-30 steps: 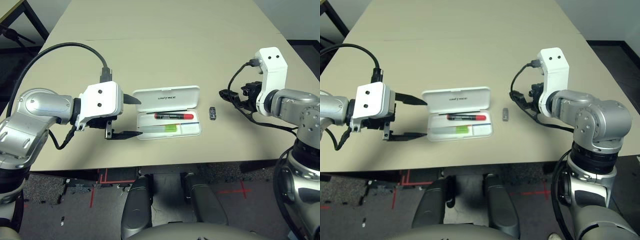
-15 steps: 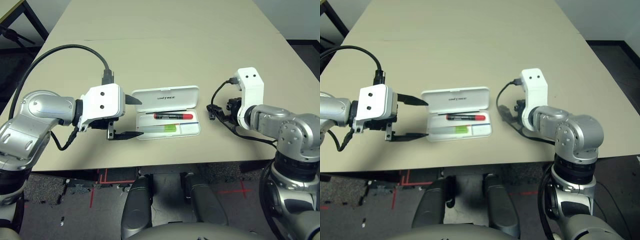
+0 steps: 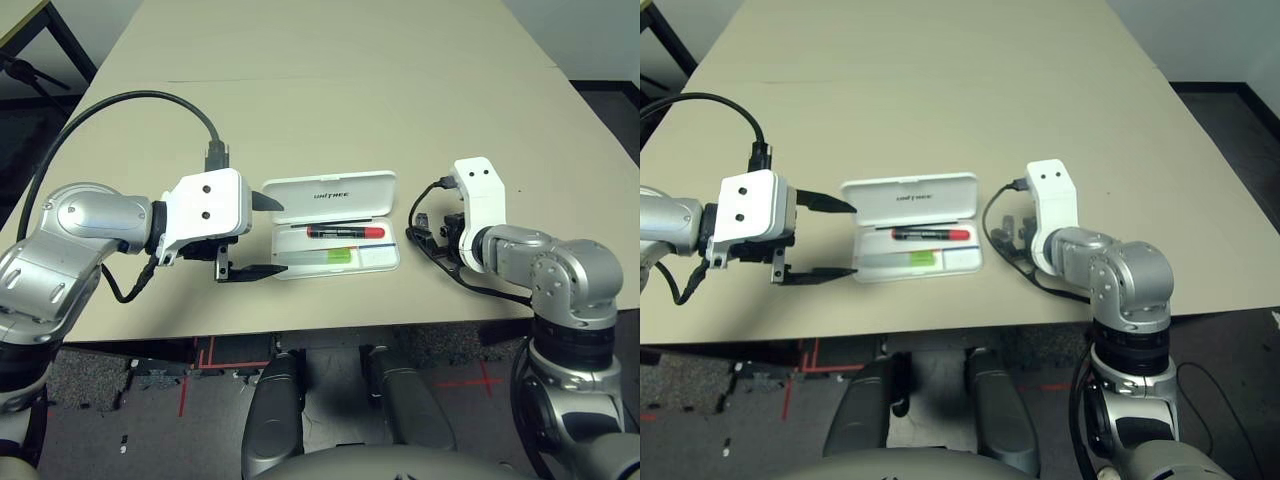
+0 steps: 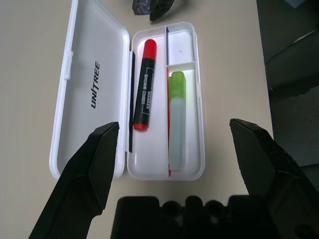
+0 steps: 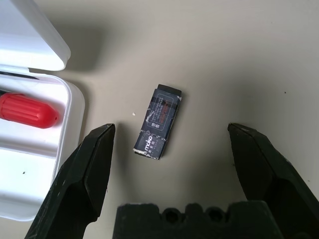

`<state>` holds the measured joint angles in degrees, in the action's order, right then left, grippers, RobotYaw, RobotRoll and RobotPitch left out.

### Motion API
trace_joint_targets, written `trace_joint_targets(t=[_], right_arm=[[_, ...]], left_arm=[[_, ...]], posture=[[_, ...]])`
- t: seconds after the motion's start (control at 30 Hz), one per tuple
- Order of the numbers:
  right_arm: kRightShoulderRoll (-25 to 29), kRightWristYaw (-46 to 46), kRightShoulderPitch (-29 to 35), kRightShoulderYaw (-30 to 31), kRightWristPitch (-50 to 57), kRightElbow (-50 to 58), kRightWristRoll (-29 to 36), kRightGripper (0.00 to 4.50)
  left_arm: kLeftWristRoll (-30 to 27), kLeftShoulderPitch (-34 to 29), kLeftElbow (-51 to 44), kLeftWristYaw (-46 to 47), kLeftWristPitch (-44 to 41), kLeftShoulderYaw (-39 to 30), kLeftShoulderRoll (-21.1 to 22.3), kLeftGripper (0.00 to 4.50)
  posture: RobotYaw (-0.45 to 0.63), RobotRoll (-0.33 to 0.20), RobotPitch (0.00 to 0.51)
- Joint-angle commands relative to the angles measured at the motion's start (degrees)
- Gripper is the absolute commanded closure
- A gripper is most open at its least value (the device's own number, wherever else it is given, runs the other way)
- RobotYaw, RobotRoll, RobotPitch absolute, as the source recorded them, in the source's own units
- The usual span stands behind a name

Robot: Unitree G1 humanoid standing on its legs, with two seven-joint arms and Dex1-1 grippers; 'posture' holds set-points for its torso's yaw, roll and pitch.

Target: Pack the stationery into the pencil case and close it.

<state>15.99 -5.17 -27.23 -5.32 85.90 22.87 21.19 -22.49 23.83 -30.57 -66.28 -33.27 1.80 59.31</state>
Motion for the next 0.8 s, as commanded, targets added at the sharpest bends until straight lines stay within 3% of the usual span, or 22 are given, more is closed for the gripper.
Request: trace_joint_targets(t=[0.03,0.17,0.27,0.57,0.6,0.8], right_arm=[[-0.6,-0.7,0.6,1.0,0.2,-2.9,-0.7,0.00],[-0.2,-1.3,0.6,1.6,-0.2,-3.0,-1.1,0.00],[0.1,-1.8,0.6,2.1,-1.1,-3.1,-1.5,0.64],[1.7,-3.3,0.8,4.7,-4.4,-3.8,-2.5,4.02],[1.9,-3.6,0.7,4.9,-4.7,-3.8,-2.7,4.23],[5.4,-6.8,0.9,8.2,-7.7,-3.5,-2.9,4.23]], left_arm=[[-0.3,-0.6,-0.6,0.2,-0.6,0.2,0.7,0.02],[-0.3,-0.4,-0.6,0.1,-0.8,0.4,0.6,0.02],[-0.2,-0.3,-0.6,0.1,-0.8,0.7,0.5,0.00],[-0.2,-0.2,-0.8,0.0,-1.1,0.9,0.5,0.00],[-0.2,-0.2,-0.9,0.0,-1.1,0.9,0.5,0.00],[-0.2,-0.6,-1.1,-0.2,-1.1,0.9,0.7,0.00]], posture=[[-0.02,0.000,0.192],[-0.02,0.000,0.192],[-0.02,0.000,0.192],[-0.02,0.000,0.192],[-0.02,0.000,0.192],[-0.02,0.000,0.189]])
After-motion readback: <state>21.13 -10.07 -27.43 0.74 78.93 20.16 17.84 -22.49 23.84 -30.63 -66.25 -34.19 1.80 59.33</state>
